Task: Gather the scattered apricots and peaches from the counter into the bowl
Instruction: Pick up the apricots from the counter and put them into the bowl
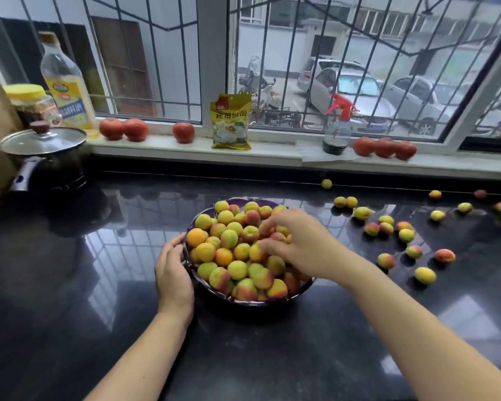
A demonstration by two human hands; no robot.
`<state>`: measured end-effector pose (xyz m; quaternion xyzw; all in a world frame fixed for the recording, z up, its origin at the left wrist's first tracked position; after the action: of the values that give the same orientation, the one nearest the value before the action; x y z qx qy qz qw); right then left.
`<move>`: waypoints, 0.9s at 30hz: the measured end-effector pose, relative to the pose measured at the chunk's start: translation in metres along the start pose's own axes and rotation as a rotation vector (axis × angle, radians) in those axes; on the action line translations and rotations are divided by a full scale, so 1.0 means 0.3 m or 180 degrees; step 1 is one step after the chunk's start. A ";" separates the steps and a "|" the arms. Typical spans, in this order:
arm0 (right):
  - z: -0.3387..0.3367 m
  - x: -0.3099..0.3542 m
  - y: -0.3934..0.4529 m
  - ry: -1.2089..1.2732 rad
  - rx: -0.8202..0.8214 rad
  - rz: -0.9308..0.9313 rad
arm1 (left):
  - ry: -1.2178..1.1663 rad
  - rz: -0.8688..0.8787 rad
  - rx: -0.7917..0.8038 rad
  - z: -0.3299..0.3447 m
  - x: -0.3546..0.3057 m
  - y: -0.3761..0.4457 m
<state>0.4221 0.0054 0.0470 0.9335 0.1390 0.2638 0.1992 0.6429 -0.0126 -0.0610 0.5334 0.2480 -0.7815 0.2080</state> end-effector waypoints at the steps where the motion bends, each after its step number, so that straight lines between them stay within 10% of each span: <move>1: -0.029 -0.030 0.000 0.0246 -0.0296 0.0240 | 0.0050 -0.0023 0.0046 0.004 0.001 0.005; 6: -0.102 -0.347 0.051 -0.0059 -0.1139 0.1326 | 0.0271 -0.0071 0.0429 0.017 0.003 0.021; 27: 0.155 -0.929 0.525 -0.2162 0.0439 0.1602 | 0.0288 0.0539 0.0052 0.013 0.032 0.035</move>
<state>0.2427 -0.2489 -0.0411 0.9833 -0.1493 -0.0281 0.1002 0.6429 -0.0237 -0.0706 0.5890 0.2048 -0.7381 0.2575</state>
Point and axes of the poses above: each hand's wrist, its own y-axis towards the middle knuckle, its own z-axis out of the palm, x = y × z, the point moved 1 cm from there along y, towards the middle knuckle, and after that the axes turned 15 degrees about -x, right-handed, at the moved point
